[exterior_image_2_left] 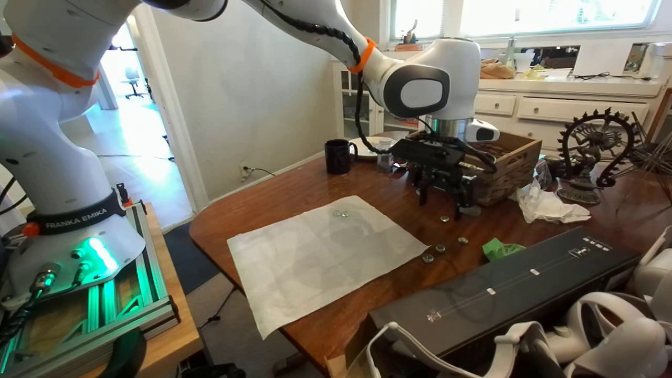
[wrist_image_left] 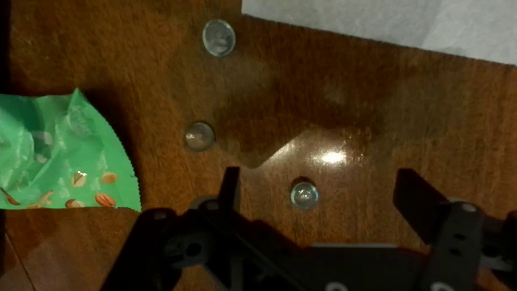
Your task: Put the fork inside the basket then put the blocks inside the cup
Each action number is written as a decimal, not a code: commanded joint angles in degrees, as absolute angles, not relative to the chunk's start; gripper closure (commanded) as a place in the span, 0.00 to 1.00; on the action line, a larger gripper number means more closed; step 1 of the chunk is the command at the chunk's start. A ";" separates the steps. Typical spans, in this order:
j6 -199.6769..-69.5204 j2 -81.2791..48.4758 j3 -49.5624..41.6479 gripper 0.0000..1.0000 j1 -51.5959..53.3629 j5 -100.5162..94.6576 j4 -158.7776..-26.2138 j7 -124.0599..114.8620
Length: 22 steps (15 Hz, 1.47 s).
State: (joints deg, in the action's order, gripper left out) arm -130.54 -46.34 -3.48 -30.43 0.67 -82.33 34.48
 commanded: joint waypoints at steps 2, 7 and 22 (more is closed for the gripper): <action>-129.85 -49.97 -3.81 0.08 -30.14 1.76 -78.12 33.44; -129.79 -51.14 -3.67 0.10 -30.12 1.60 -75.46 33.16; -128.68 -54.32 -3.50 0.66 -29.27 1.21 -72.16 32.85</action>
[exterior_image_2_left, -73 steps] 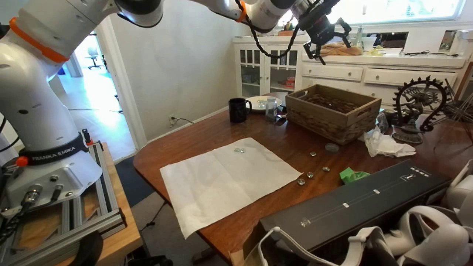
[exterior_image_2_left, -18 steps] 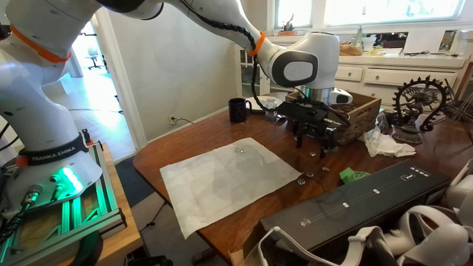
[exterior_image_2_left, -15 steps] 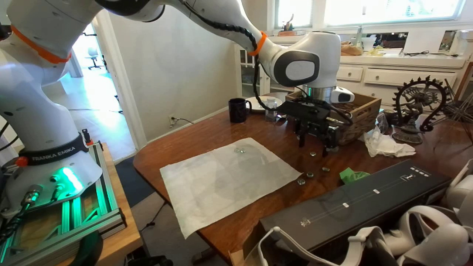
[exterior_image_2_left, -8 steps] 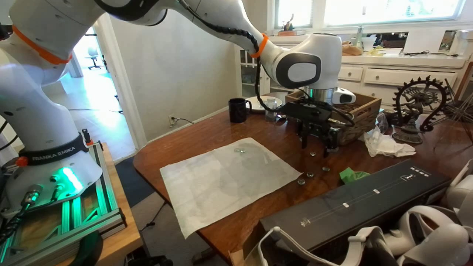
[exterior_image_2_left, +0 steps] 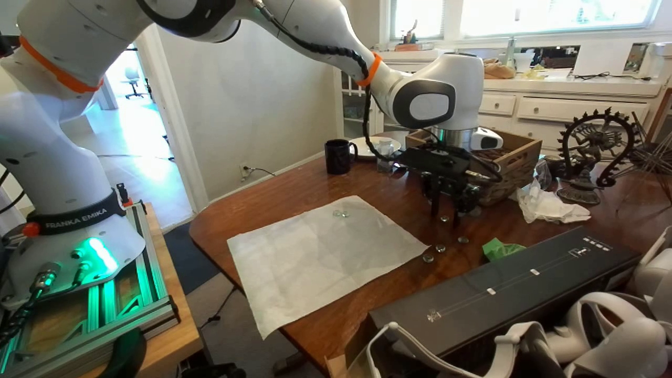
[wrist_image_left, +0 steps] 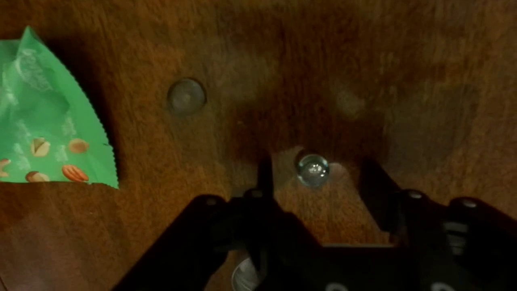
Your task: Put the fork inside the basket then put the blocks inside the cup
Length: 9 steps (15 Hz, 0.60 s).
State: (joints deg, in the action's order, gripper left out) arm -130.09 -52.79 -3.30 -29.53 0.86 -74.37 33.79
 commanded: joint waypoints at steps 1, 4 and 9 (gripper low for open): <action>-128.67 -54.46 -3.50 0.74 -29.24 1.22 -71.89 32.79; -128.27 -54.37 -3.59 0.99 -29.30 1.27 -72.01 32.53; -130.00 -51.20 -4.00 0.95 -27.78 -0.59 -75.71 32.33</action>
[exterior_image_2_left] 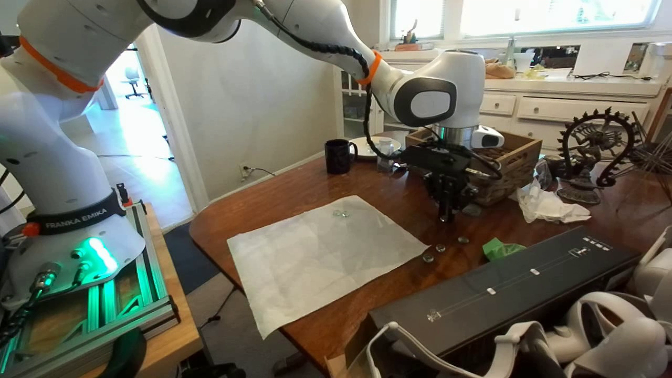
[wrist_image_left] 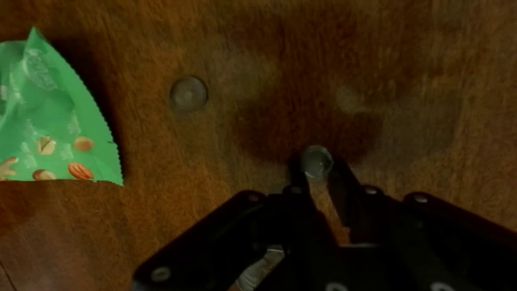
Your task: Put the fork inside the basket then put the blocks inside the cup
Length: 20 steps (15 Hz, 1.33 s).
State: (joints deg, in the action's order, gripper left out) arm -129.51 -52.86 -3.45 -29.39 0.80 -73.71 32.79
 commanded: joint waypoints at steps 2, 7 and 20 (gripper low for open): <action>-133.95 -47.44 -4.14 0.95 -25.69 -3.05 -79.97 33.56; -143.27 -39.21 -3.82 0.95 -20.01 -9.82 -88.10 35.94; -148.49 -34.06 1.35 0.95 -8.76 -17.67 -87.99 52.77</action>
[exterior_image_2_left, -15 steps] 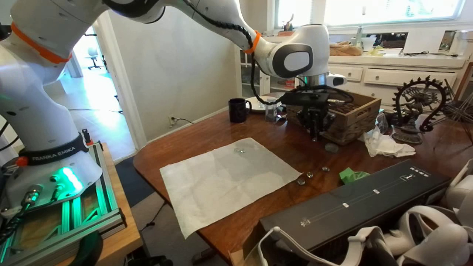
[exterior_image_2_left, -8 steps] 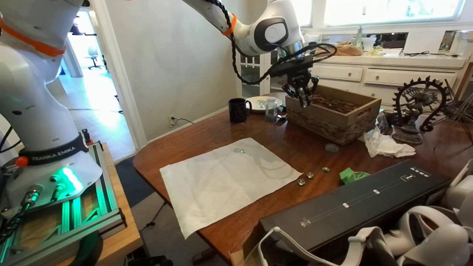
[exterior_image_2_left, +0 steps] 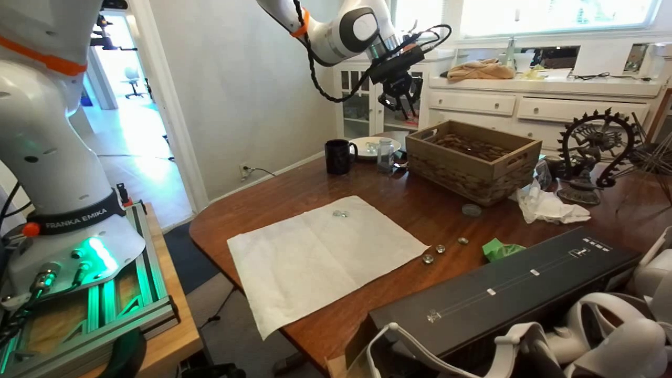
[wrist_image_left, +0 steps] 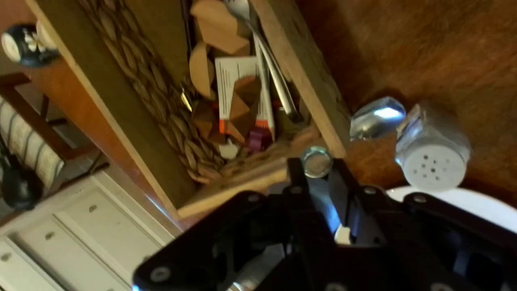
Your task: Put the fork inside the basket then put the blocks inside the cup
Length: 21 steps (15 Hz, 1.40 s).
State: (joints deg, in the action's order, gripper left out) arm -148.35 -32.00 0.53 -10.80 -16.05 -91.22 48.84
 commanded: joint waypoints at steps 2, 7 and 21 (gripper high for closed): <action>-146.64 -36.22 2.00 0.95 -7.10 -17.63 -83.96 55.20; -143.48 -44.70 7.14 0.95 -9.41 -13.31 -72.70 73.24; -118.70 -58.82 11.15 0.95 -12.61 -0.36 -56.21 106.05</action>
